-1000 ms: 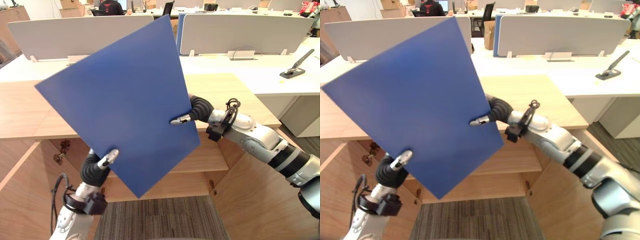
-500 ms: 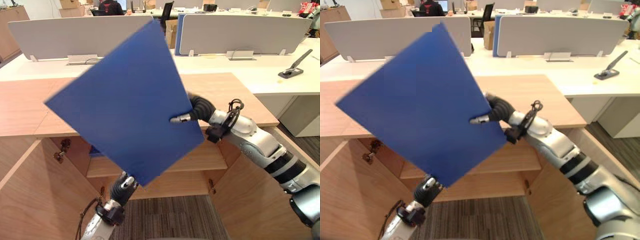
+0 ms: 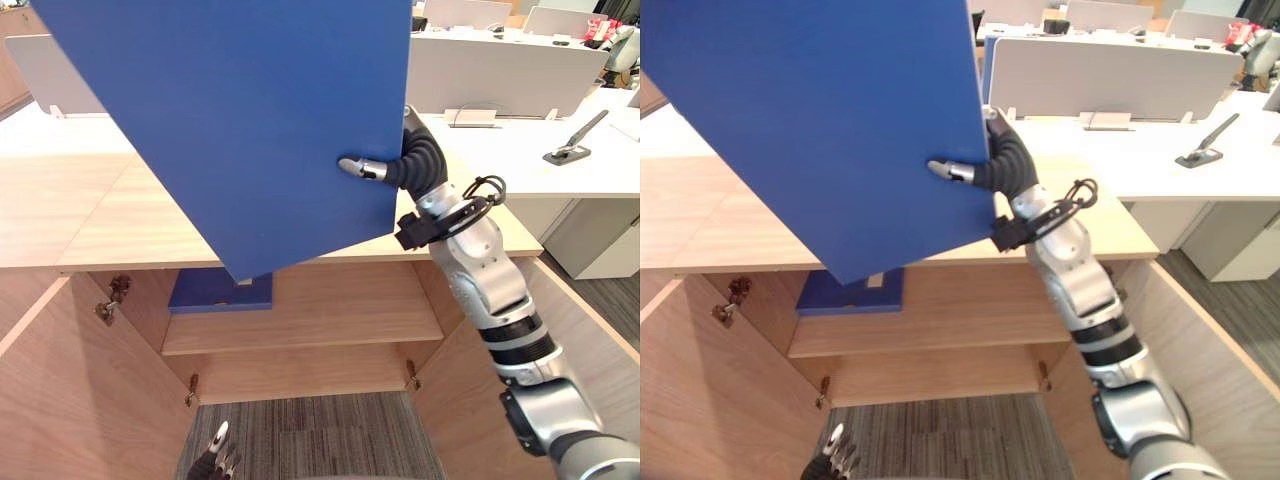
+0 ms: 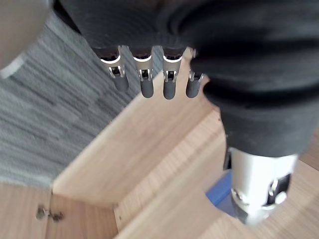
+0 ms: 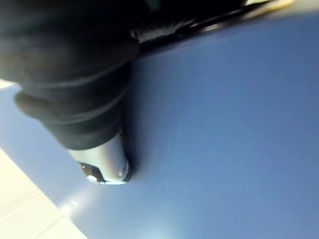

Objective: Walk over to the cabinet, pick up the folder, carry it to the office cabinet, place the folder inside the office cabinet, then close the office cabinet door

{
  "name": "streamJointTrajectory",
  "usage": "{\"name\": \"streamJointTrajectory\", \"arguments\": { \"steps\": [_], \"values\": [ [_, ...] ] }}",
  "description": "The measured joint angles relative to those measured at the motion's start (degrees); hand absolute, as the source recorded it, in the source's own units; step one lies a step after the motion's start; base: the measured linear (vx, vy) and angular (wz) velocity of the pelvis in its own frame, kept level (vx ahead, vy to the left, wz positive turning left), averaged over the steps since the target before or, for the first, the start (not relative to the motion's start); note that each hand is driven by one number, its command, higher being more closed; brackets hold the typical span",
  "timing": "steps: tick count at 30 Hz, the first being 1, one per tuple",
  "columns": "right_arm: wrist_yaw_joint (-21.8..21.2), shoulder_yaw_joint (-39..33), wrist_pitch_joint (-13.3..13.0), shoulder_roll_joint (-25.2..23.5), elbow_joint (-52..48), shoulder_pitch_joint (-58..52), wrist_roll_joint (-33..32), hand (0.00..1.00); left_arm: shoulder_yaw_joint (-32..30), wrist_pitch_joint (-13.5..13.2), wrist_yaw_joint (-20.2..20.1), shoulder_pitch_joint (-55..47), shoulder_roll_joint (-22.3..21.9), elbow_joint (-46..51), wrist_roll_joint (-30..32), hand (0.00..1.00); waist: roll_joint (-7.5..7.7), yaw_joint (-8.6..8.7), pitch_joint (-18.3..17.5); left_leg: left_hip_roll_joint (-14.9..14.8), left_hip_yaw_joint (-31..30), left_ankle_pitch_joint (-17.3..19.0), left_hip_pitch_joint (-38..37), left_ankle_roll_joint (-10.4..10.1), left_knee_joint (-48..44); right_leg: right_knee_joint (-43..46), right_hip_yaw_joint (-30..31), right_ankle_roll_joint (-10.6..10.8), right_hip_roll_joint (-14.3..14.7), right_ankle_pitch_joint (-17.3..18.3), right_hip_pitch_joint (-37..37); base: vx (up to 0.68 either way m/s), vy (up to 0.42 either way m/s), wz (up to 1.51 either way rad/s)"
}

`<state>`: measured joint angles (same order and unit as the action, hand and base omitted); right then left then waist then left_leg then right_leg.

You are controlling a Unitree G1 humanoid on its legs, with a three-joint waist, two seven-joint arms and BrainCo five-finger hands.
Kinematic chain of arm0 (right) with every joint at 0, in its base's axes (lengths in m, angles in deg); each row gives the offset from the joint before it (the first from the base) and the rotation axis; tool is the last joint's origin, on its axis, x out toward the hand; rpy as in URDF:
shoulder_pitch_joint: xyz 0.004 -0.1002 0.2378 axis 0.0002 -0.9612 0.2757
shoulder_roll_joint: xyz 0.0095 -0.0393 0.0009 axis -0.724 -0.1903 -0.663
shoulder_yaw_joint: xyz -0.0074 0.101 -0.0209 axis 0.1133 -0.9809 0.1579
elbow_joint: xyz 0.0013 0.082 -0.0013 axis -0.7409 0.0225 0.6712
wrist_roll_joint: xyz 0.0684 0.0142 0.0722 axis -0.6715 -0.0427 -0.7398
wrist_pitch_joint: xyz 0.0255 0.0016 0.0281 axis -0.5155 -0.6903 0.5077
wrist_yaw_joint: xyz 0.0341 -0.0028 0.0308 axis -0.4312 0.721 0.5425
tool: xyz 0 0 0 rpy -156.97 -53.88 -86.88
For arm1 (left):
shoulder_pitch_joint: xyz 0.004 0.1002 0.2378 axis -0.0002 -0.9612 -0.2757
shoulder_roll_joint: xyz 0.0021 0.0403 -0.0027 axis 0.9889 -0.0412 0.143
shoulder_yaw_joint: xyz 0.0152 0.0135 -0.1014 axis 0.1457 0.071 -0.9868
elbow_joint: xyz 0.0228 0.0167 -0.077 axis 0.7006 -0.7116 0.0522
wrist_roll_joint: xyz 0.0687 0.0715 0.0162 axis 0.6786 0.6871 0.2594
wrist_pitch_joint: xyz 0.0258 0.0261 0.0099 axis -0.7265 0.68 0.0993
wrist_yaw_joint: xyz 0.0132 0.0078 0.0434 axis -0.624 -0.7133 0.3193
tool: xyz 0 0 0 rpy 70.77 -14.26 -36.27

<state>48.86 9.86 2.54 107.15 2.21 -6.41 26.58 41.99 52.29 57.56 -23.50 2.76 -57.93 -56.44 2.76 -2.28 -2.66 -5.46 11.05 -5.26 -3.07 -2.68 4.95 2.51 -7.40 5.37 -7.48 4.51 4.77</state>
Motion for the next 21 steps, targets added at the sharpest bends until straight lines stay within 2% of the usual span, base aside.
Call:
{"name": "streamJointTrajectory", "arguments": {
  "steps": [1, 2, 5, 9, 12, 16, 21],
  "values": [
    [0.2, 0.0, -0.4, -0.5, -1.1, -0.5, 1.5, 1.00, -0.6, 0.0, 0.3, -0.1, 0.0, -0.9, 0.8, 0.00, 0.03, 0.03, 0.0, 0.0, 0.0, -0.1, 0.0, 0.0, 0.0, 0.0, 0.0, 0.0, 0.0, 0.0, 0.0, -0.05, 0.014, 0.01],
    [0.4, 0.6, -1.8, -1.9, -4.1, -1.9, 6.8, 1.00, -2.2, -0.1, 0.9, -1.0, -0.1, -2.9, 3.5, 0.00, 0.25, 0.13, -0.2, -0.1, -0.1, -0.2, 0.0, -0.1, 0.0, 0.0, 0.0, -0.1, 0.1, -0.1, 0.0, -0.04, 0.010, 0.02],
    [-0.4, 3.9, -4.0, -1.8, -7.0, -3.1, 10.7, 1.00, -4.0, -0.2, 0.8, -2.1, 0.0, -5.0, 6.5, 0.00, 0.82, 0.19, -0.6, -0.2, -0.3, -0.3, 0.0, -0.2, 0.0, 0.0, -0.1, -0.1, 0.3, -0.1, 0.1, -0.04, 0.006, 0.01],
    [-7.2, 16.1, -7.2, 1.4, -9.6, -3.3, 10.3, 1.00, -6.7, -0.5, 0.0, -3.3, 0.0, -7.1, 8.0, 0.00, 1.68, 0.68, -1.2, -0.3, -0.6, -0.4, -0.1, -0.4, 0.0, -0.1, -0.1, -0.1, 0.3, -0.1, 0.1, -0.05, 0.012, 0.01],
    [-13.0, 25.6, -7.4, 4.8, -8.4, -5.0, 10.2, 1.00, -8.2, -0.7, -0.6, -3.5, 0.2, -7.4, 9.5, 0.00, 2.68, -0.07, -1.5, -0.3, -0.8, -0.5, -0.1, -0.5, 0.0, 0.0, -0.2, -0.1, 0.3, -0.1, 0.1, -0.02, 0.011, 0.02],
    [-16.7, 34.3, -7.2, 8.8, 0.2, -5.4, 11.4, 1.00, -9.0, -0.9, -1.0, -3.0, 0.6, -8.4, 11.3, 0.00, 3.05, -0.28, -1.3, -0.1, -1.1, -0.5, -0.1, -0.6, 0.1, 0.1, -0.2, -0.1, 0.2, -0.1, 0.1, -0.01, 0.005, 0.00],
    [-20.1, 39.5, -6.6, 11.8, 11.9, -5.6, 20.7, 1.00, -9.0, -1.0, -1.0, -2.2, 0.8, -9.4, 11.9, 0.00, 2.92, -0.76, 0.0, 0.0, -1.7, -0.5, 0.2, -0.6, 0.0, 0.0, -0.5, -0.1, 0.2, -0.1, 0.1, 0.00, 0.001, 0.01]
  ]
}}
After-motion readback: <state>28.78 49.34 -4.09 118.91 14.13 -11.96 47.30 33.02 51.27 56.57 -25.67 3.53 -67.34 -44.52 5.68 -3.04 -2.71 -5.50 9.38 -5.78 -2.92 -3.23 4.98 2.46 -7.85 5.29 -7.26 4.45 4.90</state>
